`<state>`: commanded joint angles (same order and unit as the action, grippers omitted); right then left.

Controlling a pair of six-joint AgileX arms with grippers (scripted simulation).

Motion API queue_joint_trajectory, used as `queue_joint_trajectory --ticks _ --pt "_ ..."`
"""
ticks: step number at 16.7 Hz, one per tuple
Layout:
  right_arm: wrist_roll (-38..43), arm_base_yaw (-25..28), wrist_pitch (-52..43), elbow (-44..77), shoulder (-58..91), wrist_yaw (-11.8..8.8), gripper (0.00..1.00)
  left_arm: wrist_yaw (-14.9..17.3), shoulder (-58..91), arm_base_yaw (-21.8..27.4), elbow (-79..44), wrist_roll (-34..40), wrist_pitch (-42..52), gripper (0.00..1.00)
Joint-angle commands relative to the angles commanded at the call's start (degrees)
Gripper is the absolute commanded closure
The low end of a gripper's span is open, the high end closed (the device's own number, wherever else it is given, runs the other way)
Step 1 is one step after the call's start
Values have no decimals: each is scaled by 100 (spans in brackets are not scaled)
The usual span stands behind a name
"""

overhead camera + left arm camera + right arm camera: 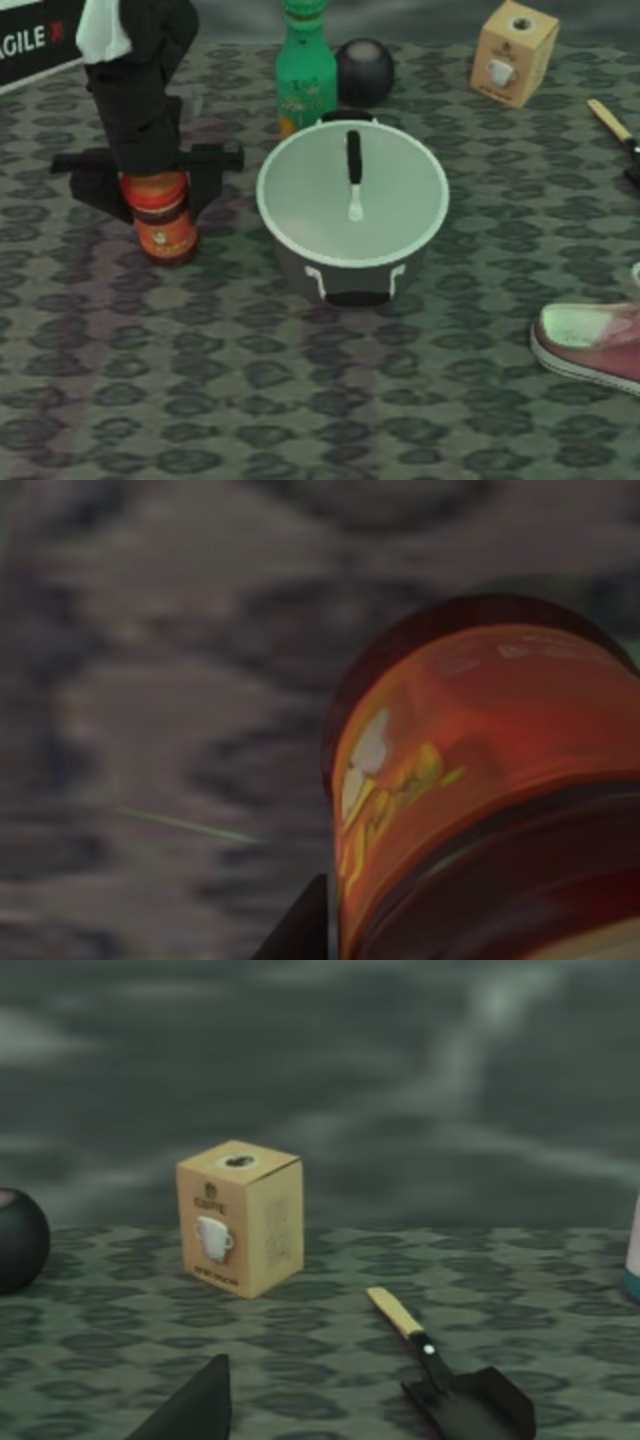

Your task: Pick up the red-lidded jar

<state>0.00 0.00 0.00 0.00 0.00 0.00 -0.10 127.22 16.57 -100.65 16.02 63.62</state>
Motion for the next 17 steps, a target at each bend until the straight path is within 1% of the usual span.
queue_joint_trajectory --ticks 11,12,17 --pt "0 0 0 0 0 0 0 0 0 0 0 0 0 2" --pt "0 0 0 0 0 0 0 0 0 0 0 0 0 0" --pt "0 0 0 0 0 0 0 0 0 0 0 0 0 0"
